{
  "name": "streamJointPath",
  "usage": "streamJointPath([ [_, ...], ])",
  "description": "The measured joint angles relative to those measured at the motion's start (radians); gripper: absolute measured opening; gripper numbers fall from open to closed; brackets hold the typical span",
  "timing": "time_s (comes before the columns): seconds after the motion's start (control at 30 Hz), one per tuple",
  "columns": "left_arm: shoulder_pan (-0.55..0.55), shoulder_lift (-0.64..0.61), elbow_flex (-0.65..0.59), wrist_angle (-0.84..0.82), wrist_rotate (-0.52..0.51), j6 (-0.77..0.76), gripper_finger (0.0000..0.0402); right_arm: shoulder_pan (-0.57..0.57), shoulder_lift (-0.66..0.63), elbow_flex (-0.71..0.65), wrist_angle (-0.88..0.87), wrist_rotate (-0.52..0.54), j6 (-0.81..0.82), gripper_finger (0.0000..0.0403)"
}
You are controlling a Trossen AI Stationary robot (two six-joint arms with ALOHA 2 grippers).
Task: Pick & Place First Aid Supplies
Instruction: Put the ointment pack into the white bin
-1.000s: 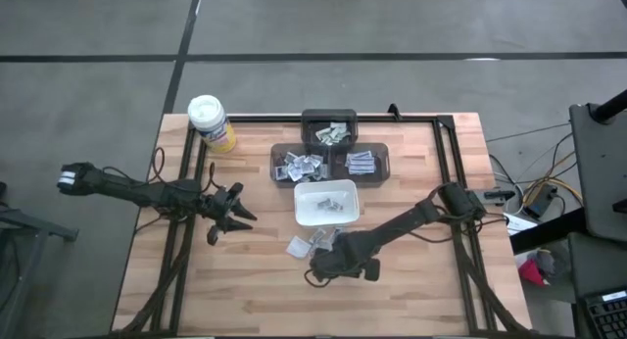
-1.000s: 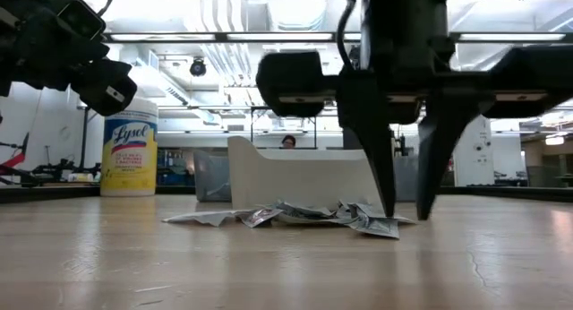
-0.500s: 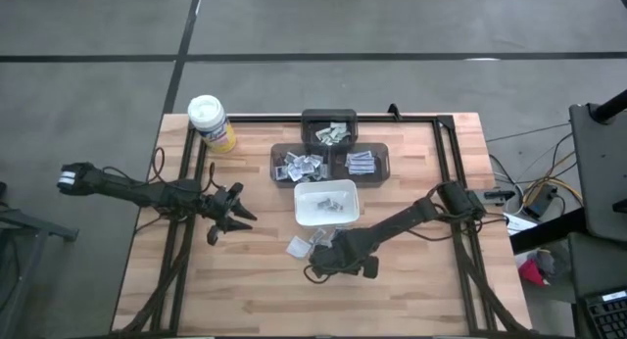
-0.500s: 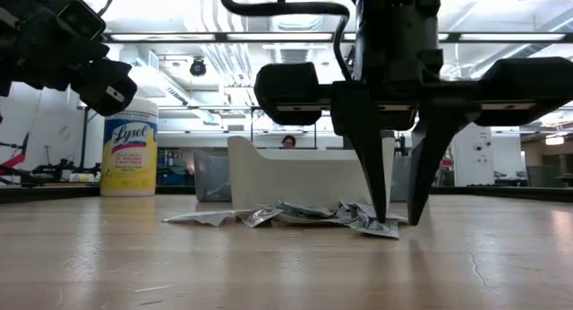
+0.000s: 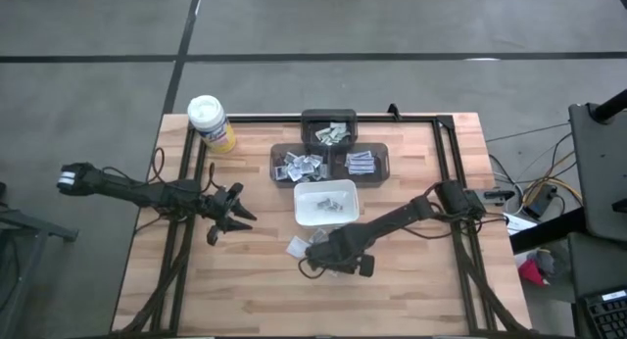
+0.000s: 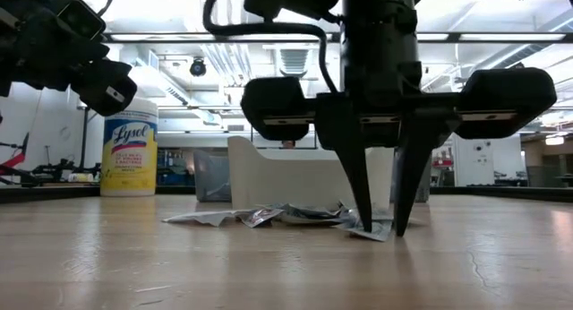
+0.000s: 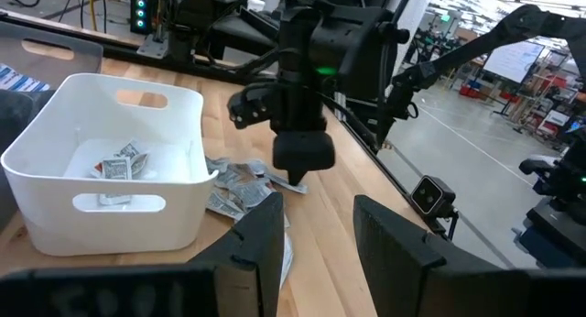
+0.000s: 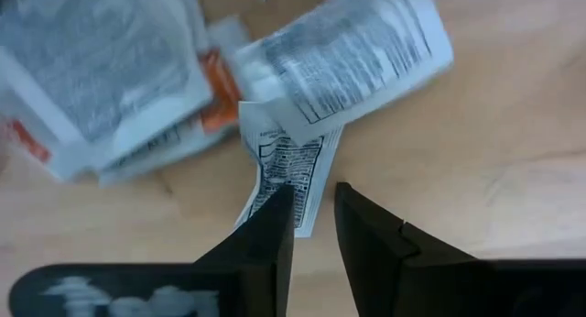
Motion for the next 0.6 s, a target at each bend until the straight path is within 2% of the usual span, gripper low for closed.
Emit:
streamJointPath([
  [0.33,0.0,0.0,0.0,0.0,0.0,0.0,0.0126,0.048,-0.019,0.0,-0.005,-0.023,-0.006,0.0077],
  [0.6,0.0,0.0,0.0,0.0,0.0,0.001,0.0126,0.105,-0.025,-0.003,-0.041,-0.108,-0.012,0.0057],
])
